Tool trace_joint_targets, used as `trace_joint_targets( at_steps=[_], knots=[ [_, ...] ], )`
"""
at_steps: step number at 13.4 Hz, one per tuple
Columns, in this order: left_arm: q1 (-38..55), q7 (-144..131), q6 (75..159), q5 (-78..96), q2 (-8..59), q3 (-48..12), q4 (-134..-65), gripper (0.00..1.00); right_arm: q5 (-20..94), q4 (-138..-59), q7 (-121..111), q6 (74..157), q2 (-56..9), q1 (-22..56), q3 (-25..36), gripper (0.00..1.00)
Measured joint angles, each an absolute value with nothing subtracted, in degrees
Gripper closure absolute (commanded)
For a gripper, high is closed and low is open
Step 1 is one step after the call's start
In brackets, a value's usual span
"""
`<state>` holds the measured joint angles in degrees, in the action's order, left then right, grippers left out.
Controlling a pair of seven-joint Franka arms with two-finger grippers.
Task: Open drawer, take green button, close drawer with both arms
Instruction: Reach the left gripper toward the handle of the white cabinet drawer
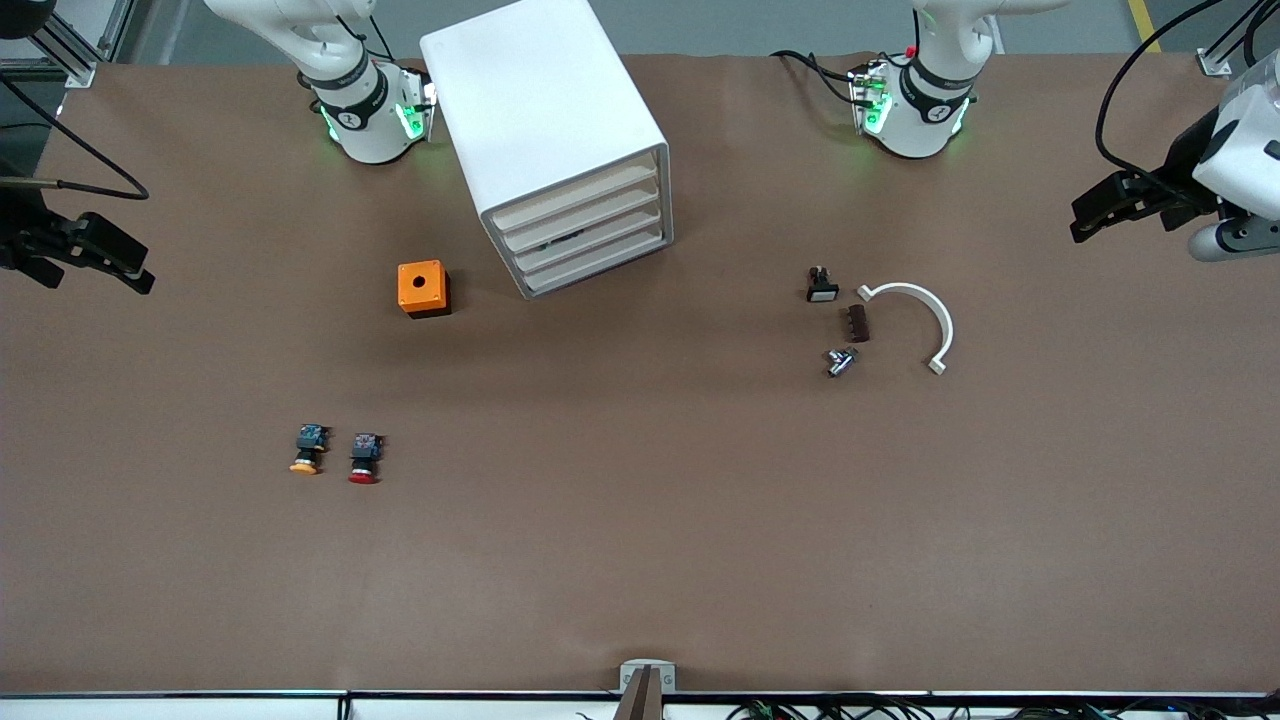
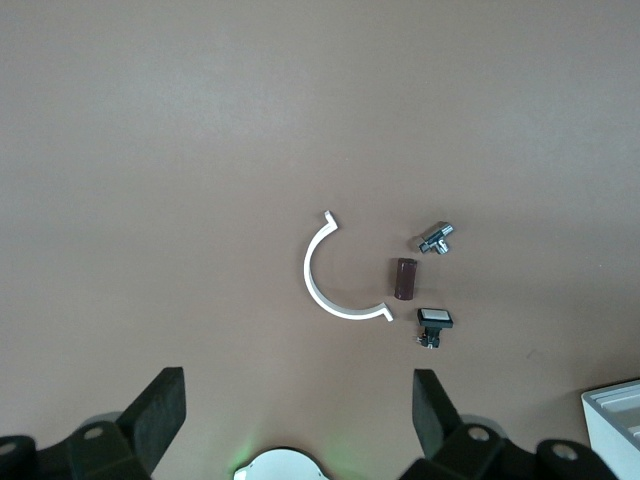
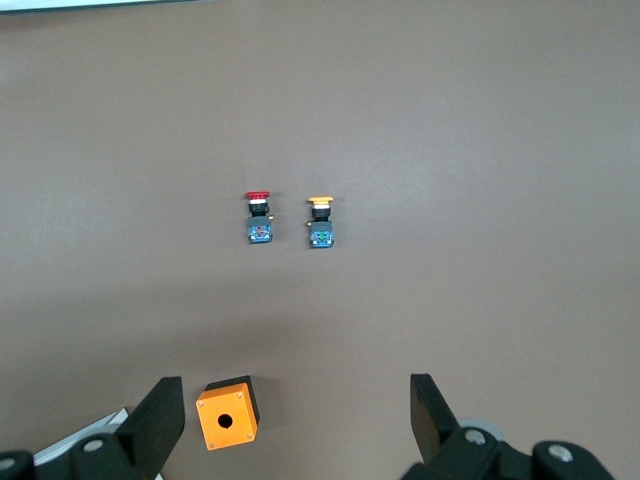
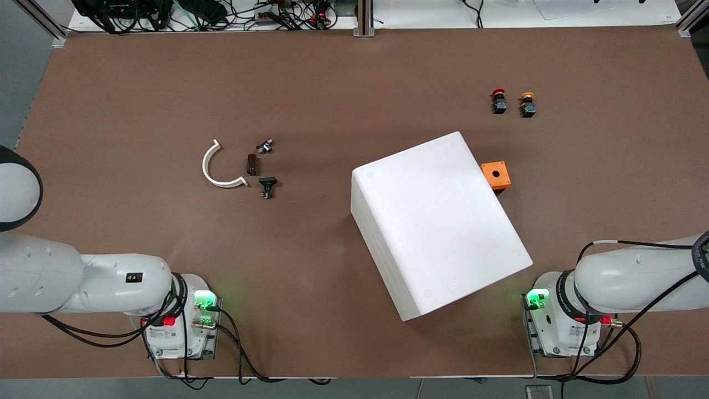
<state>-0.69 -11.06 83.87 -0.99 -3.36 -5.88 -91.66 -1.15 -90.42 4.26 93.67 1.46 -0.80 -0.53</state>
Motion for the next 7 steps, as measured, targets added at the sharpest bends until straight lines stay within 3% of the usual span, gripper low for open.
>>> trace_joint_targets(
  at_steps=[7],
  knots=[
    [-0.78, -11.06, 83.55, -0.99, -3.36, -5.79, -91.54, 0.0, -1.15, -90.43, 4.26, 93.64, 1.46, -0.81, -0.53, 0.0]
  ],
)
